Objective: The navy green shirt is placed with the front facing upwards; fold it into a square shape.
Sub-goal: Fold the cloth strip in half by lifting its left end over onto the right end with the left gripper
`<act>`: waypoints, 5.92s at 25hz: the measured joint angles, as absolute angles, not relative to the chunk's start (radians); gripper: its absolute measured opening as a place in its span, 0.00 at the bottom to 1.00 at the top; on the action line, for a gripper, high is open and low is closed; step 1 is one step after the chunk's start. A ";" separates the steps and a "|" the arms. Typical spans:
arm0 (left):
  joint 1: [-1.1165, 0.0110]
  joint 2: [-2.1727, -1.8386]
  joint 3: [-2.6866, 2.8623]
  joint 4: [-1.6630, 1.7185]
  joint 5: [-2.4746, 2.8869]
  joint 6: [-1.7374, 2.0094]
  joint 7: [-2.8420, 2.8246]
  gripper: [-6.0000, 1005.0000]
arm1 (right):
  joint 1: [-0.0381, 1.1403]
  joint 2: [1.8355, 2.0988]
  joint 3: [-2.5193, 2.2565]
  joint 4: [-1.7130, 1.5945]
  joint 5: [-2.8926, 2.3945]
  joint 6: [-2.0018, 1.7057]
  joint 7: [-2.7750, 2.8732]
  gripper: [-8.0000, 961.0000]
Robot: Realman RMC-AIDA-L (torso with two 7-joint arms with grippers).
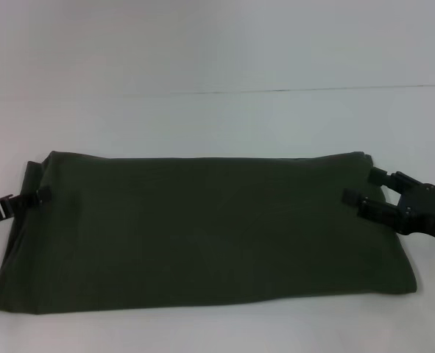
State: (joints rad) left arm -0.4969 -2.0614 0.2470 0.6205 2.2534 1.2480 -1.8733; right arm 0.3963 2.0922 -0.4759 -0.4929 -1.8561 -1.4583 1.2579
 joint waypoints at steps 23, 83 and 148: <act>-0.491 -2.036 0.180 0.564 2.258 1.348 -1.958 0.58 | 0.417 2.092 -0.502 -0.465 -1.855 -1.432 1.263 0.96; -0.544 -2.010 0.368 0.814 2.503 1.331 -2.330 0.59 | 0.437 2.092 -0.524 -0.452 -1.856 -1.393 1.266 0.96; -0.574 -2.013 0.438 0.747 2.540 1.250 -2.341 0.84 | 0.437 2.092 -0.529 -0.442 -1.856 -1.391 1.267 0.96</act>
State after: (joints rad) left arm -0.5736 -2.0133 0.4383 0.7469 2.5402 1.2505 -2.3409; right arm 0.4372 2.0924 -0.5292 -0.4415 -1.8561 -1.3912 1.2671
